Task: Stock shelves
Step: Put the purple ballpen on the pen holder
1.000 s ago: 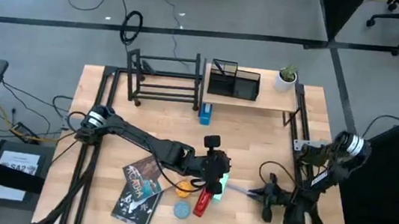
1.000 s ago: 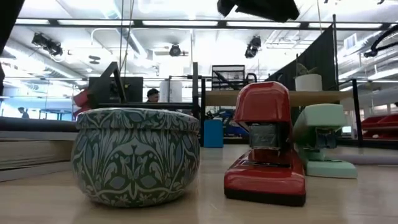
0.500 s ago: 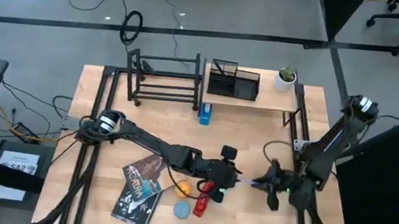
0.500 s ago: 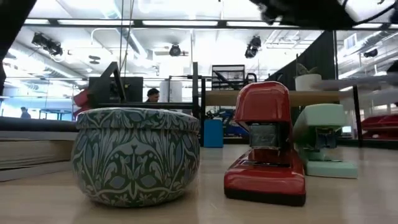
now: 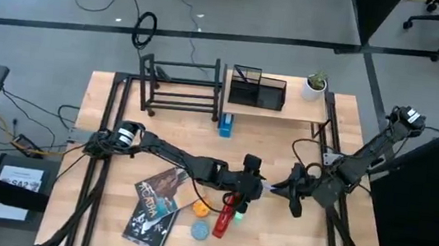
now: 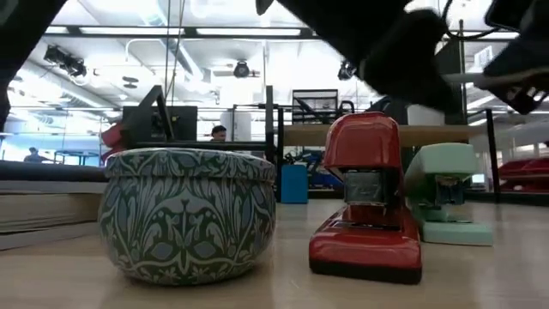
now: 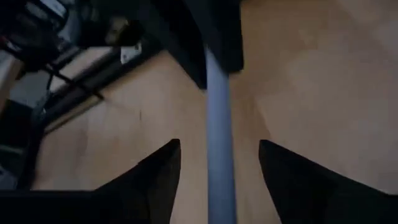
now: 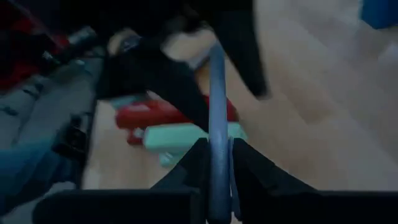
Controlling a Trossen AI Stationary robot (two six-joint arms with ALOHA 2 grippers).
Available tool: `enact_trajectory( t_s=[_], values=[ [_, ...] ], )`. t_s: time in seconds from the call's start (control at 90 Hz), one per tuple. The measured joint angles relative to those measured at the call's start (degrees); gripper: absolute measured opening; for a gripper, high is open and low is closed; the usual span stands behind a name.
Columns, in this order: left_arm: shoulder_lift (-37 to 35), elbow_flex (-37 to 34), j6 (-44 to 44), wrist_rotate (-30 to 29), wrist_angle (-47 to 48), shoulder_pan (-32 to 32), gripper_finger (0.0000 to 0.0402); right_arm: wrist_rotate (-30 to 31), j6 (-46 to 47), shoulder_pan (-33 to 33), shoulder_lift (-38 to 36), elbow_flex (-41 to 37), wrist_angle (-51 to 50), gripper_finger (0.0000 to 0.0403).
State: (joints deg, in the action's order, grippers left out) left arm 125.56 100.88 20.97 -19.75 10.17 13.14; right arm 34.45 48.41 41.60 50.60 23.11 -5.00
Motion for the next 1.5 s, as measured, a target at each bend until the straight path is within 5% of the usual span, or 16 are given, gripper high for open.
enact_trajectory(
  t_s=[0.344,0.544,0.844,0.989,1.122,1.222,1.5],
  values=[
    [0.1,0.0,-0.4,-5.8,1.7,0.9,0.0011,-4.7,-2.2,-6.2,-0.1,0.0,2.9,0.0033],
    [0.1,0.0,-3.2,-9.5,3.3,1.9,0.0001,-3.9,-11.3,-7.2,-0.1,0.0,2.9,0.0083],
    [-1.7,0.0,-16.2,-34.2,18.5,4.5,0.0000,-0.8,-42.1,-8.0,-0.1,0.0,11.3,0.0184],
    [-2.3,0.0,-22.9,-42.8,23.7,6.1,0.0000,5.5,-43.3,-9.0,-0.1,0.0,11.6,0.0223],
    [-3.6,0.0,-24.2,-50.5,21.7,7.3,0.0000,6.1,-32.8,-10.6,1.4,-0.1,12.9,0.0242],
    [-4.5,0.0,-23.6,-52.7,19.4,7.6,0.0000,6.8,-31.9,-10.8,5.0,-2.4,26.5,0.0241],
    [-6.9,0.0,-11.5,-52.9,8.5,7.9,0.0000,6.7,-47.2,-14.1,22.3,-4.5,78.4,0.0216]
  ],
)
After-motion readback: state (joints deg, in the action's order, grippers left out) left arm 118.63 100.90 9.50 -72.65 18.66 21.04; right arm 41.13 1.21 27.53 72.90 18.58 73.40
